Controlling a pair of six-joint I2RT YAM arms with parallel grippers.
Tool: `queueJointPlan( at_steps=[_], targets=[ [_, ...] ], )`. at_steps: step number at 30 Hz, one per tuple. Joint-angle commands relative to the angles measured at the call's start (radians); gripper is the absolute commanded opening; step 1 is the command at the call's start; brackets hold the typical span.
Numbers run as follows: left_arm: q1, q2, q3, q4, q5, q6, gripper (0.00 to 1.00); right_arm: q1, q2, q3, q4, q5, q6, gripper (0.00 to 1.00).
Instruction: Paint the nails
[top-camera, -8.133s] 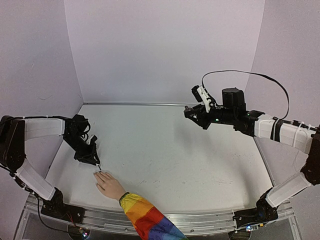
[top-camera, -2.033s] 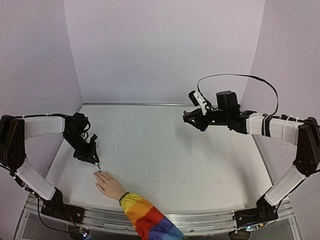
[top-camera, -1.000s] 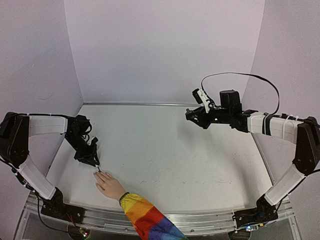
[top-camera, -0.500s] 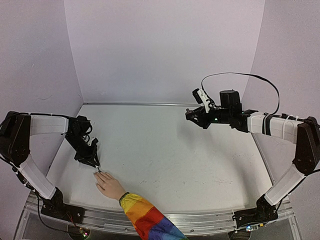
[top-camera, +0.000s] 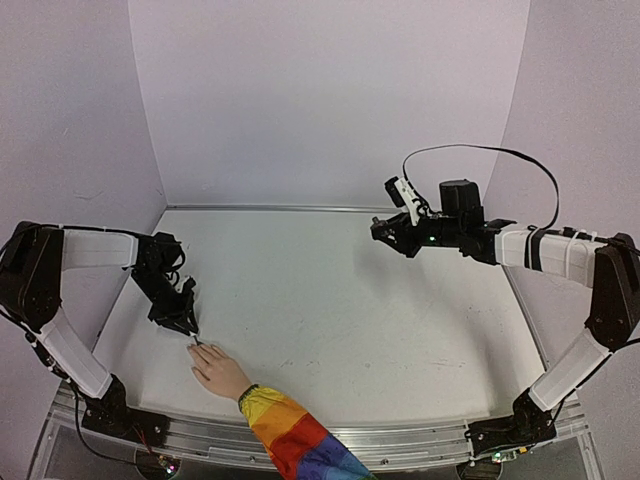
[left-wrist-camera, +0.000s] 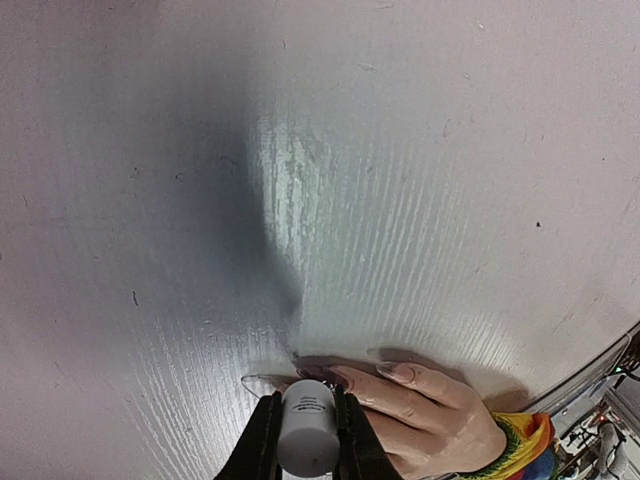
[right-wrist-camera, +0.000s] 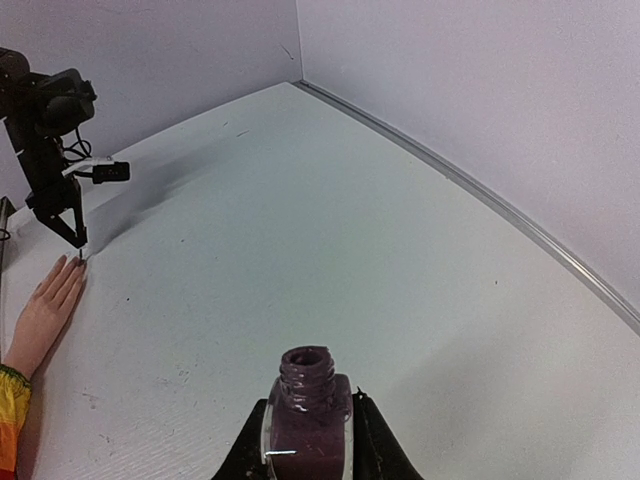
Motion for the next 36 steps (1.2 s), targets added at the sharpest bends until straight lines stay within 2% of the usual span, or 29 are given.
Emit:
queueJointPlan(
  at_steps=[1,19,36],
  targets=[
    [0.003,0.012,0.02,-0.007,-0.007,0.008,0.0,-0.002,-0.002,0.05,0.05,-0.028,0.012,0.0],
    [0.005,-0.082,0.028,-0.006,-0.04,-0.004,0.0,-0.002,-0.009,0.042,0.047,-0.033,0.012,0.0],
    [0.004,-0.053,0.026,0.003,0.045,0.011,0.0,-0.002,-0.011,0.037,0.048,-0.041,0.012,0.0]
  ],
)
